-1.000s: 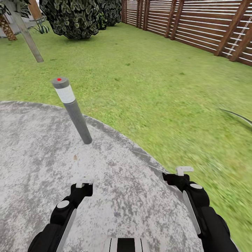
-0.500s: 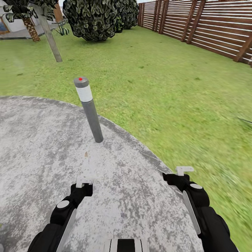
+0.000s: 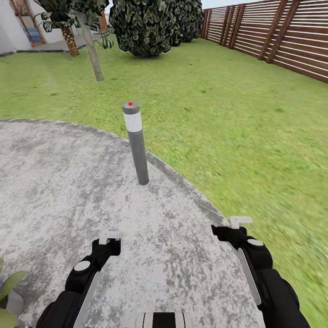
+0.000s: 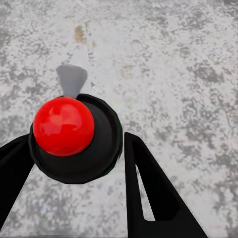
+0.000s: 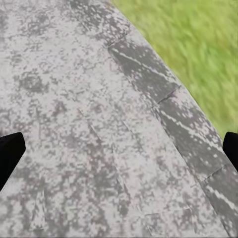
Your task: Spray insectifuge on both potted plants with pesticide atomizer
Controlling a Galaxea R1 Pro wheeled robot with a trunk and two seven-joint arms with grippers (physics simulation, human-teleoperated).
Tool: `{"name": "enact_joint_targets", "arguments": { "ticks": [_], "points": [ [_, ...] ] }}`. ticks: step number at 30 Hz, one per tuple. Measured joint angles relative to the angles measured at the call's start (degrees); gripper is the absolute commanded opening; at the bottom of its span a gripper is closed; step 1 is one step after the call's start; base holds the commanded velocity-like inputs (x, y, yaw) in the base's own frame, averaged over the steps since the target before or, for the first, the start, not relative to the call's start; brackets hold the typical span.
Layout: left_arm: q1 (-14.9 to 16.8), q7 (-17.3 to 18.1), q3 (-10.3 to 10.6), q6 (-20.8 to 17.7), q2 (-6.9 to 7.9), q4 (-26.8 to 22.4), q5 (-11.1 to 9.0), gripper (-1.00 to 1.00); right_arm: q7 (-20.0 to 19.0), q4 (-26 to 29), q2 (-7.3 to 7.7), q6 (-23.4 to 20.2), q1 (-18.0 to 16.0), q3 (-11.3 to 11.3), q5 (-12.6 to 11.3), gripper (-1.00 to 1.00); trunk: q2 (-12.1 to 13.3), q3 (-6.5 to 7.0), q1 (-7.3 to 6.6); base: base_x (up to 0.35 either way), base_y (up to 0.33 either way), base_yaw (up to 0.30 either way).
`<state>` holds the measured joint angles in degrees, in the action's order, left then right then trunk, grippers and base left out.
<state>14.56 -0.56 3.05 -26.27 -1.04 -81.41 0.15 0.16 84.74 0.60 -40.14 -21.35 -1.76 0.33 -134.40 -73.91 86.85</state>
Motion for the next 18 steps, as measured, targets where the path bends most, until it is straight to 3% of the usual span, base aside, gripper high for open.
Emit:
{"name": "enact_joint_targets", "arguments": {
  "ticks": [18],
  "points": [
    [0.0,0.0,0.05,0.03,0.0,0.0,0.01,-1.0,0.0,0.0,0.0,0.01,0.0,0.0,0.0,1.0,0.0,1.14,0.0,0.0,0.0,0.232]
  ]
}}
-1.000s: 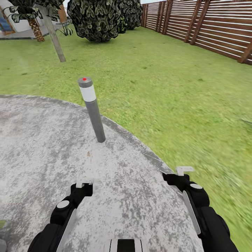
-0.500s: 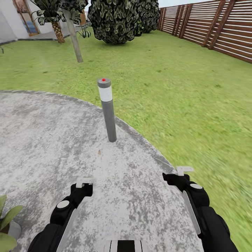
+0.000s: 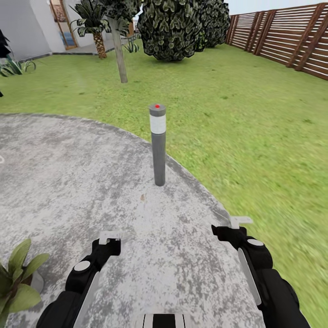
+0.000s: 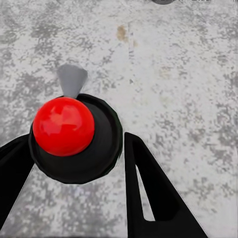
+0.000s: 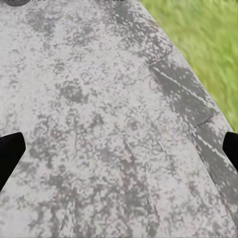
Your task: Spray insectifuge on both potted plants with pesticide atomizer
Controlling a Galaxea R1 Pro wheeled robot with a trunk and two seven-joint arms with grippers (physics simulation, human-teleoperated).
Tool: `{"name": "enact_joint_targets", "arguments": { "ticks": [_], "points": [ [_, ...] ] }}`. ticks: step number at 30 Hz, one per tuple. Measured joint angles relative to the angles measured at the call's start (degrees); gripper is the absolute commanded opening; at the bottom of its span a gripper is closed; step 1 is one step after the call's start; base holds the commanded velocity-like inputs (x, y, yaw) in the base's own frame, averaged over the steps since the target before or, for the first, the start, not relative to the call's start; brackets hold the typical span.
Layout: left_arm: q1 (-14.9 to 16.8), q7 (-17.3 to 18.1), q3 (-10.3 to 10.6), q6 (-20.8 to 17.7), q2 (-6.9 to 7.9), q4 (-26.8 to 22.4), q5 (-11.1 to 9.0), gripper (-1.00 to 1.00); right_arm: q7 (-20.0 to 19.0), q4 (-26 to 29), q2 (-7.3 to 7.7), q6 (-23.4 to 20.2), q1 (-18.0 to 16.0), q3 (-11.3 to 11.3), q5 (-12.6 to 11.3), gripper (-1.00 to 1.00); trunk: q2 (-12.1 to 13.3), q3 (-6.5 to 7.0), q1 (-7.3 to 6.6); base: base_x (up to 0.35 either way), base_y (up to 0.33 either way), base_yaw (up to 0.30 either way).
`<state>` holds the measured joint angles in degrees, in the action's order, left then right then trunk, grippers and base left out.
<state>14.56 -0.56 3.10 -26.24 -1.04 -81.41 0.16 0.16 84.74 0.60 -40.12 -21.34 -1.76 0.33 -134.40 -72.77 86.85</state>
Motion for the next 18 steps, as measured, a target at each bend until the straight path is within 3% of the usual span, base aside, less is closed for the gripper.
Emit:
{"name": "enact_joint_targets", "arguments": {
  "ticks": [18],
  "points": [
    [0.0,0.0,0.03,0.01,-0.09,0.01,0.05,-1.0,0.0,0.0,0.0,-0.01,0.0,0.0,0.0,1.0,0.0,1.2,0.0,0.0,0.0,0.229]
  ]
}}
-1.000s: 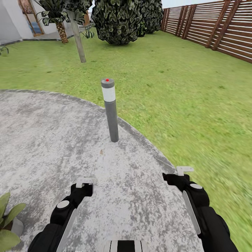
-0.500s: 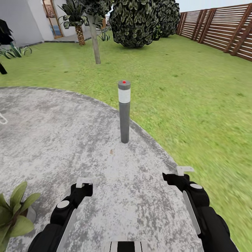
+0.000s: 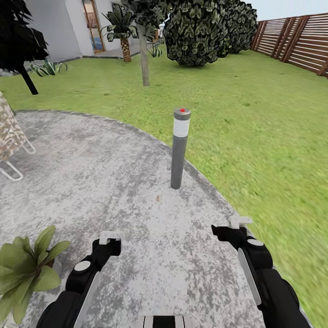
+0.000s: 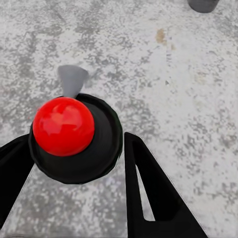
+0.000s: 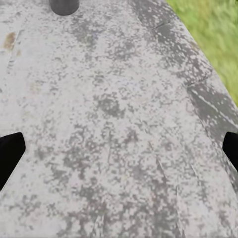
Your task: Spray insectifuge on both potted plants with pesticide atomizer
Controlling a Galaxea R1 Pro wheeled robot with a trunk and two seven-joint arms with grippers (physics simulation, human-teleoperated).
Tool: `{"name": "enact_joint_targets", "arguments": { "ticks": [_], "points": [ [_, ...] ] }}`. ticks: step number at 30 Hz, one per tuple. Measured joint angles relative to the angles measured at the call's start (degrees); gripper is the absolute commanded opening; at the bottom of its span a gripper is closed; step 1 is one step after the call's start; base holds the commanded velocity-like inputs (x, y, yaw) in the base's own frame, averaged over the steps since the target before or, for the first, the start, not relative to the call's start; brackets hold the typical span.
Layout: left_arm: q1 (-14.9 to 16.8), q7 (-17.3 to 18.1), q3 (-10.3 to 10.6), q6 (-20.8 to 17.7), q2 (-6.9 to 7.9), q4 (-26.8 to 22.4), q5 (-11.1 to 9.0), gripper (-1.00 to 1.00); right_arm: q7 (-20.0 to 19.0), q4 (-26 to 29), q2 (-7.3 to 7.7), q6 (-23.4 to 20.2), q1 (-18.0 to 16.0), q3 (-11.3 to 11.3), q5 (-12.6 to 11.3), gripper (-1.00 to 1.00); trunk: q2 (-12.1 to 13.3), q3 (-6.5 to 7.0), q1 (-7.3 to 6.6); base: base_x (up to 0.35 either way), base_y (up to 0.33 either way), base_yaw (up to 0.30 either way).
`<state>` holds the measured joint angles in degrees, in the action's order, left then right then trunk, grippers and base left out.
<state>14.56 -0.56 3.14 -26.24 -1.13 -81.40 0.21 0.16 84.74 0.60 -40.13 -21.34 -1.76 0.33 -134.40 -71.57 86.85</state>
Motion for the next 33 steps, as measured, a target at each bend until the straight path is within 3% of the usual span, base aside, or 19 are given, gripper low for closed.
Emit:
{"name": "enact_joint_targets", "arguments": {
  "ticks": [20,25,33],
  "points": [
    [0.0,0.01,0.12,0.01,0.0,-0.1,-0.07,-1.0,0.0,0.0,0.0,0.0,0.0,-0.04,0.0,1.0,0.0,1.33,0.0,0.0,-0.004,0.229],
    [-0.01,0.0,2.58,0.07,0.01,-0.08,-0.01,-1.0,0.0,0.02,0.0,-0.02,0.0,-0.03,-0.01,1.0,0.0,1.66,0.0,0.0,-0.226,0.229],
    [0.0,0.0,3.06,0.06,0.08,-0.1,-0.06,-1.0,0.0,0.0,0.0,0.0,0.0,-0.02,0.0,1.0,0.0,2.19,0.0,0.0,-0.058,0.229]
  ]
}}
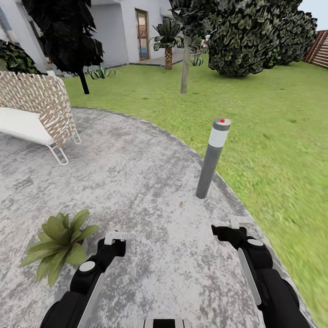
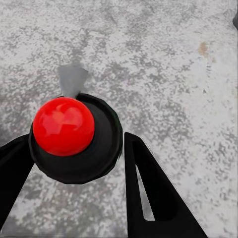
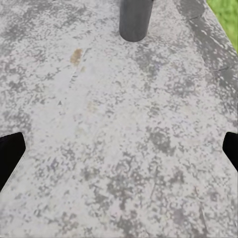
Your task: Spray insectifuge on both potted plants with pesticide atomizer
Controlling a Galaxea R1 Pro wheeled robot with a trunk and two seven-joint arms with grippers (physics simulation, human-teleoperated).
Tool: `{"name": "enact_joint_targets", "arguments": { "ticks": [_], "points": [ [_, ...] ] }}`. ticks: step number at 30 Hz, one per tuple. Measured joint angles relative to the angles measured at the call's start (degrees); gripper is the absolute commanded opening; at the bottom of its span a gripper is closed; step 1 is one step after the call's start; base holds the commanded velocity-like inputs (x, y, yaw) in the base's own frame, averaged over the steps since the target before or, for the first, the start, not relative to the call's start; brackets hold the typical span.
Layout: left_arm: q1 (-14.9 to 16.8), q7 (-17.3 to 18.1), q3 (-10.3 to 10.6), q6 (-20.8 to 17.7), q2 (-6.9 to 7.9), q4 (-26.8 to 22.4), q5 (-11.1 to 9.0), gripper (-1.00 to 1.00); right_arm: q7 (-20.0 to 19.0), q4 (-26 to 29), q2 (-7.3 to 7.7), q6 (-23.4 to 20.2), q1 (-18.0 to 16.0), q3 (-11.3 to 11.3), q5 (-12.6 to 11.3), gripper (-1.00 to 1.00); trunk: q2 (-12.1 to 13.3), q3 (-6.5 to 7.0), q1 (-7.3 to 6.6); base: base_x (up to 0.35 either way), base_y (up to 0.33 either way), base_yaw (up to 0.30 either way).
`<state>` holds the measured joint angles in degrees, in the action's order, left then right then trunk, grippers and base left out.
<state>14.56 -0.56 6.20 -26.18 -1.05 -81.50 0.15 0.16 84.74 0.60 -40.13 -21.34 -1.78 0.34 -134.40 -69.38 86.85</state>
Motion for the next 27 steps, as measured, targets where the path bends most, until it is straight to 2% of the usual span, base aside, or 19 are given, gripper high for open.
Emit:
{"name": "enact_joint_targets", "arguments": {
  "ticks": [23,27],
  "points": [
    [0.0,0.0,0.01,-0.01,0.0,0.0,0.01,-1.0,0.0,0.0,0.0,0.0,0.0,0.02,0.0,1.0,0.0,1.53,0.0,0.0,0.0,0.229],
    [0.0,0.0,0.01,-0.02,0.0,0.0,0.0,-1.0,0.0,0.0,0.0,0.0,0.0,0.02,0.0,1.0,1.59,2.51,-0.87,0.0,0.0,0.229]
  ]
}}
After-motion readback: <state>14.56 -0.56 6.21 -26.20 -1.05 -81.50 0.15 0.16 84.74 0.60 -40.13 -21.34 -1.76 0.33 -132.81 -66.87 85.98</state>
